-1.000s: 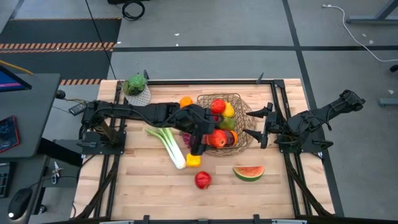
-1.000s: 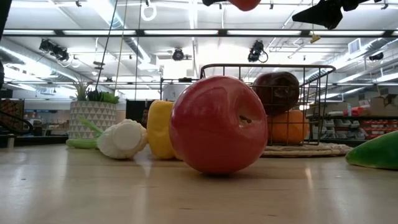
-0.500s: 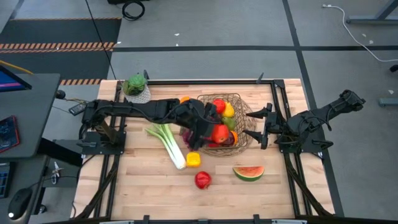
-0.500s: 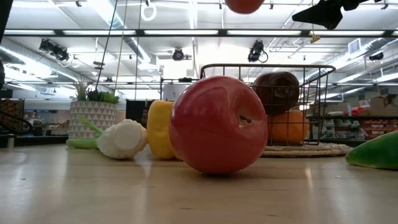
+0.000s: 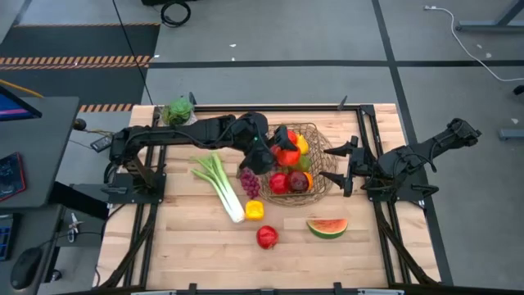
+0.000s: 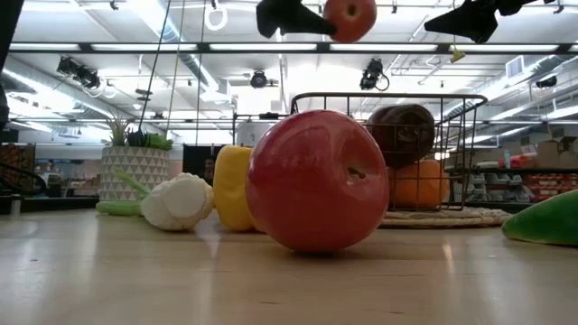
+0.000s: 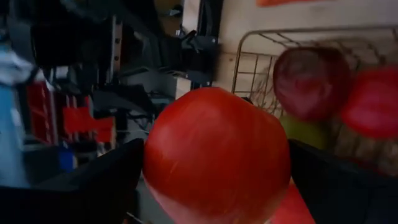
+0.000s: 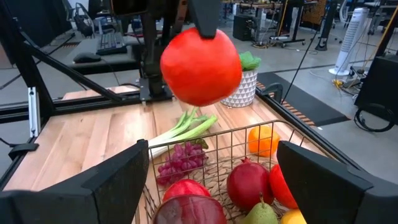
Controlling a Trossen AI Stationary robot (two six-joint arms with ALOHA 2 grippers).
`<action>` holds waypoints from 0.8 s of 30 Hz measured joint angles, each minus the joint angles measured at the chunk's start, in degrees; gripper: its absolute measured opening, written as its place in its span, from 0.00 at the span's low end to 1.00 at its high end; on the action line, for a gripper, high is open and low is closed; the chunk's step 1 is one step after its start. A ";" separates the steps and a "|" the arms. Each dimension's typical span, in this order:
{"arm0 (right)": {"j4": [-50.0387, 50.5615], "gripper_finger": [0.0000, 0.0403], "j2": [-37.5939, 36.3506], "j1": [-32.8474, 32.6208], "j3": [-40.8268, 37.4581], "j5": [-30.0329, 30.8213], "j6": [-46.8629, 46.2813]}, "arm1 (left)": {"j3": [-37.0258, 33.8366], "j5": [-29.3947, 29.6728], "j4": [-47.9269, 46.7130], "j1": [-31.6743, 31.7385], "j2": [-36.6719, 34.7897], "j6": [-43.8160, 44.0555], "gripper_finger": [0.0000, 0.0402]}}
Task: Build produce basket
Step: Put the apple into the wire basket
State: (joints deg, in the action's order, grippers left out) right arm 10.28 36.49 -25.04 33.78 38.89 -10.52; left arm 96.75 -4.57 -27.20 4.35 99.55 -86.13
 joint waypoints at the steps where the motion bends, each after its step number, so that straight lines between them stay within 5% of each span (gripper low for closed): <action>1: 0.00 0.89 0.00 0.00 0.00 0.00 0.00 | 0.00 0.03 0.00 -0.04 0.00 -2.45 0.97; 12: 0.00 0.89 0.00 0.00 0.00 0.00 -0.03 | 0.00 -0.12 -0.04 -2.81 -0.02 -33.82 0.97; 24: 0.09 0.89 0.00 0.00 0.00 0.00 -0.36 | 0.00 -0.02 -0.07 -3.31 -0.02 -25.50 0.97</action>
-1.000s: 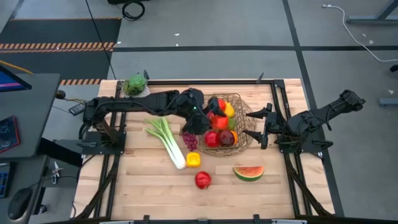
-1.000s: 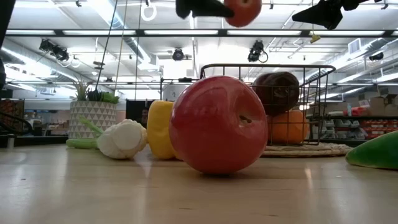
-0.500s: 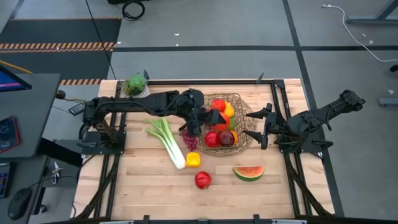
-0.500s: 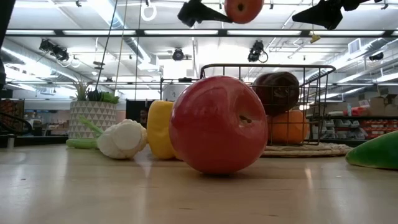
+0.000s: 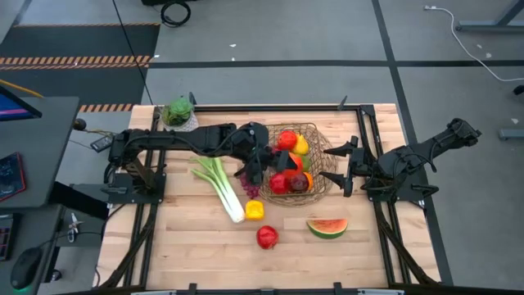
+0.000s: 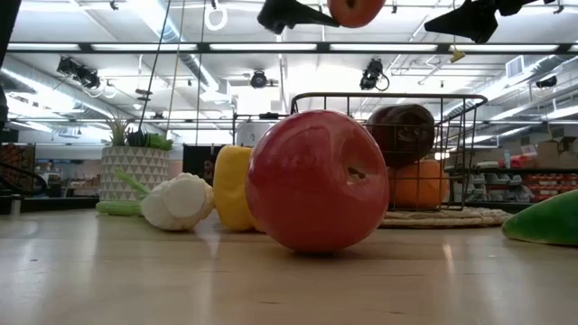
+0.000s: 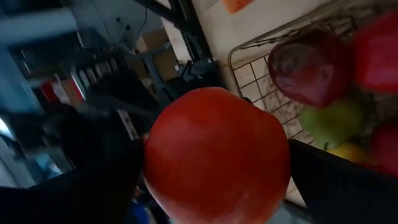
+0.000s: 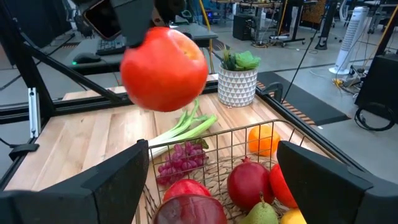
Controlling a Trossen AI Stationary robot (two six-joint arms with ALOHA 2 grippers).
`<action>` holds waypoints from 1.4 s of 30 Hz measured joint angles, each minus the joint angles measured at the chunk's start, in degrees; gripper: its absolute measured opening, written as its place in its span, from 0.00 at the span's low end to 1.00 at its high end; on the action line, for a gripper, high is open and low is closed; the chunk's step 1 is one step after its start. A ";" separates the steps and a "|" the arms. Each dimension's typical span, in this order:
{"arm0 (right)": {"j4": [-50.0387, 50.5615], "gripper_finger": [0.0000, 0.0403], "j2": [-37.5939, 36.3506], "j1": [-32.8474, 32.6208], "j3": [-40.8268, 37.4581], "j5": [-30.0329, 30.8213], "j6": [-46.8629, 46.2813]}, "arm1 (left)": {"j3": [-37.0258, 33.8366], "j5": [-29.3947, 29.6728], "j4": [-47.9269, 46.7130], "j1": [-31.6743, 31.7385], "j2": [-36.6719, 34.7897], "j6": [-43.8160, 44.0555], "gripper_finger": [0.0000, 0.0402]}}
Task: Build produce basket
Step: Put the apple into the wire basket
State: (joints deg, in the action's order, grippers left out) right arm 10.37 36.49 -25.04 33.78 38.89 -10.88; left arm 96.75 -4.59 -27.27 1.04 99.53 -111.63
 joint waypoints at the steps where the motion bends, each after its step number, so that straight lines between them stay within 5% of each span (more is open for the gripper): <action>1: 0.00 0.89 0.00 0.00 0.00 0.00 -0.08 | 0.00 0.01 0.00 0.42 0.00 2.28 0.97; 6: -0.02 0.89 0.00 0.00 0.00 0.00 -0.17 | 0.00 0.85 -1.05 3.38 0.00 27.14 0.97; 19: -0.04 0.89 0.00 -0.02 0.00 -1.14 -2.46 | 0.00 0.84 -3.45 5.87 0.00 119.62 0.97; 33: -0.04 0.89 0.00 -0.02 0.00 -2.14 -3.25 | 0.00 0.77 -3.37 5.76 -0.01 179.80 0.97; 42: -0.03 0.89 0.00 -0.01 0.00 -2.74 -4.21 | 0.02 0.82 -3.37 5.77 -0.02 197.45 0.97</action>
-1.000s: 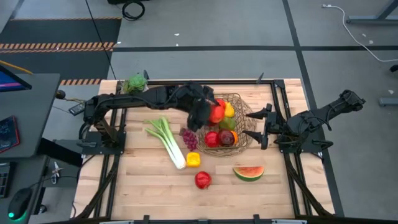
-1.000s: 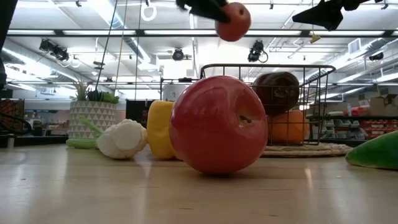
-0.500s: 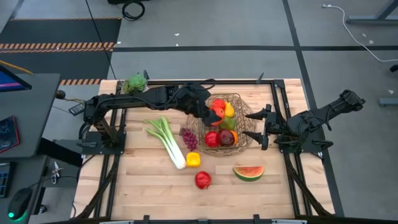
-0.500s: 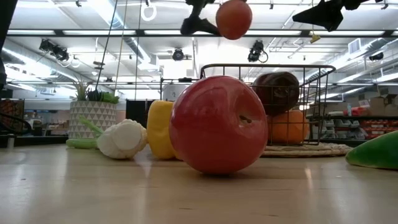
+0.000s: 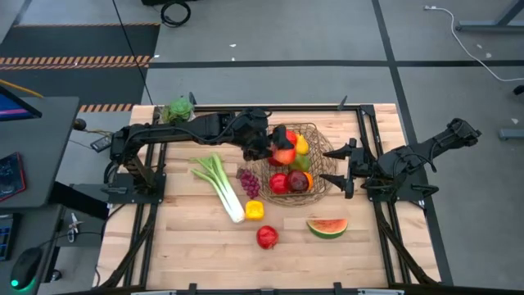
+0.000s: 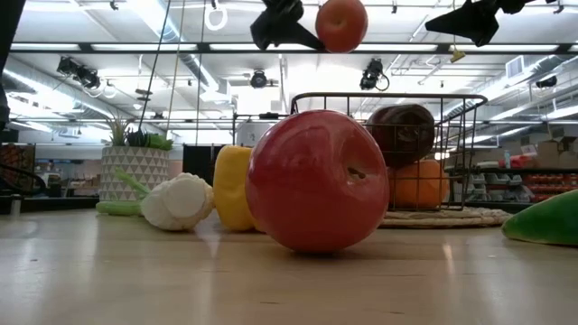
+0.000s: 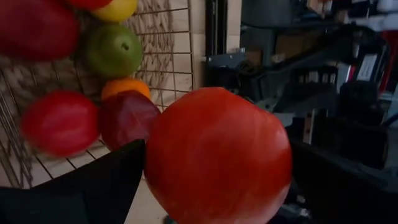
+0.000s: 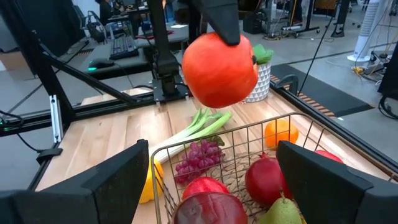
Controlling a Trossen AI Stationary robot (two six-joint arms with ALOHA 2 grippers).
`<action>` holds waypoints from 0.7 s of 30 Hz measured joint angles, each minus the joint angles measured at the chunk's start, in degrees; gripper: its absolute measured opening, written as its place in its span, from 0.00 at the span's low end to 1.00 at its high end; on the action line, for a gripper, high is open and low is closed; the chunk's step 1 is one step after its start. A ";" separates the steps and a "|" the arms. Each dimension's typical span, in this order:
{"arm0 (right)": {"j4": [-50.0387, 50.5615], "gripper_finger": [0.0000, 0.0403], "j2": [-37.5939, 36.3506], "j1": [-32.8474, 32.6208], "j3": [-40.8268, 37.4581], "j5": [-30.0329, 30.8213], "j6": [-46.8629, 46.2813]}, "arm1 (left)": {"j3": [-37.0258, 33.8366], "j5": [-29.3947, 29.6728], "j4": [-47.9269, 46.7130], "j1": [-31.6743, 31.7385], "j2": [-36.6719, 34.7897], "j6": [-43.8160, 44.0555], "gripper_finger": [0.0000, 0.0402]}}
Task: Build produce basket
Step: Put the apple into the wire basket
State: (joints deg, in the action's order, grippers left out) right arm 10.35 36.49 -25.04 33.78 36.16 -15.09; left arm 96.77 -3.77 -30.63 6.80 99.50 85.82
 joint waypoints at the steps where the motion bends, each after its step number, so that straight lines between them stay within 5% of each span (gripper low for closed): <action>1: 0.00 0.89 0.00 -0.01 0.00 -0.02 -0.01 | 0.00 0.01 0.00 0.01 0.00 1.52 0.97; 13: 0.00 0.89 0.00 -0.06 0.00 -0.26 -0.04 | 0.00 0.00 0.00 0.00 0.00 19.01 0.97; 21: 0.40 0.89 -0.02 -0.06 0.00 -0.26 -0.02 | 0.00 0.00 0.00 0.01 0.00 21.91 0.97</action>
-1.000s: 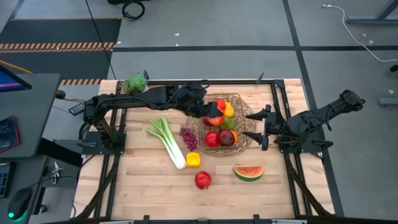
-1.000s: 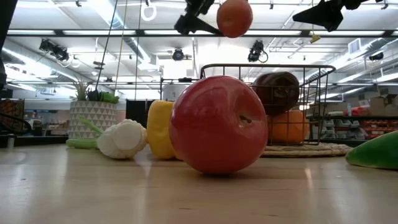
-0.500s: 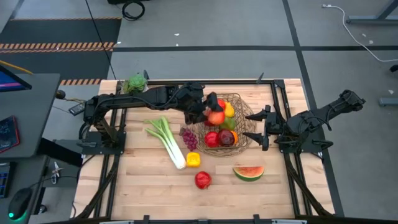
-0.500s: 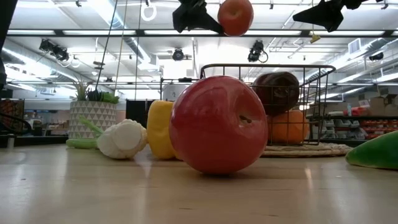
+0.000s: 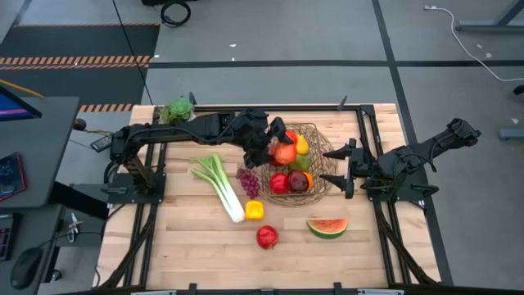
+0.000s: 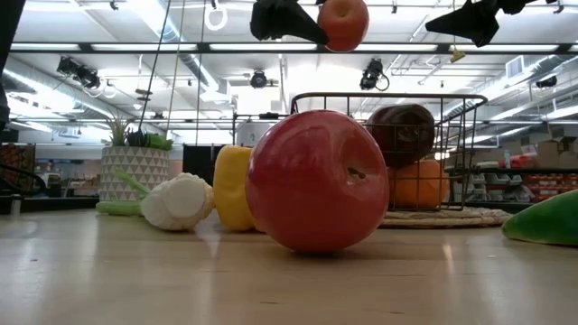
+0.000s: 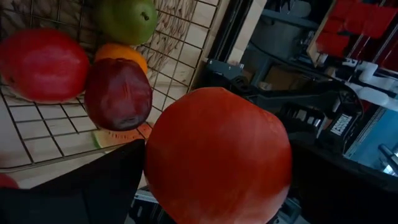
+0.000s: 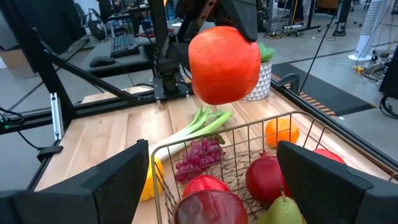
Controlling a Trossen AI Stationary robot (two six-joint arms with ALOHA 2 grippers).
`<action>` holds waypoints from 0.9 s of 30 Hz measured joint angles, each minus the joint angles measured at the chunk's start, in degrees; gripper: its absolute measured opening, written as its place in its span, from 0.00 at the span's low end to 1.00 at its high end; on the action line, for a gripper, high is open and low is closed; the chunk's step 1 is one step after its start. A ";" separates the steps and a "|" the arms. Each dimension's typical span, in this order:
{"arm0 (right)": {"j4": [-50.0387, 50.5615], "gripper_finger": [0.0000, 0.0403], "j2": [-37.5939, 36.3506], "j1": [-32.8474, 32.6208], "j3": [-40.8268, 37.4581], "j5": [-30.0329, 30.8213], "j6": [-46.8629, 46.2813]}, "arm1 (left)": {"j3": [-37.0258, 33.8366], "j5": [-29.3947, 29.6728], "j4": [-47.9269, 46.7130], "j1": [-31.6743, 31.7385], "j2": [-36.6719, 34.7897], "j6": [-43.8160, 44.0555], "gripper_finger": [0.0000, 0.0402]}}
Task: Build produce basket
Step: Put the apple into the wire basket
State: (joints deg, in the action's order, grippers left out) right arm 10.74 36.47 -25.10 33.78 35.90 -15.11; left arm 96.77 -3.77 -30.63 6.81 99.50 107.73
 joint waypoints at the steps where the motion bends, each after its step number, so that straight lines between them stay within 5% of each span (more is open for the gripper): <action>1: 0.02 0.89 0.00 0.00 0.00 0.00 0.00 | 0.00 0.00 0.00 0.00 0.00 0.02 0.97; 11: 0.08 0.89 0.01 0.00 0.00 0.00 0.02 | 0.00 0.01 0.00 0.00 0.00 -0.39 0.97; 27: 0.11 0.89 0.00 0.00 0.00 -0.02 0.04 | 0.00 0.07 -0.02 -0.02 0.00 -13.01 0.97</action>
State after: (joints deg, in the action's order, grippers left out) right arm 10.85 36.47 -25.10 33.78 35.88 -15.07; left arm 96.77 -3.70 -30.65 6.79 99.50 94.72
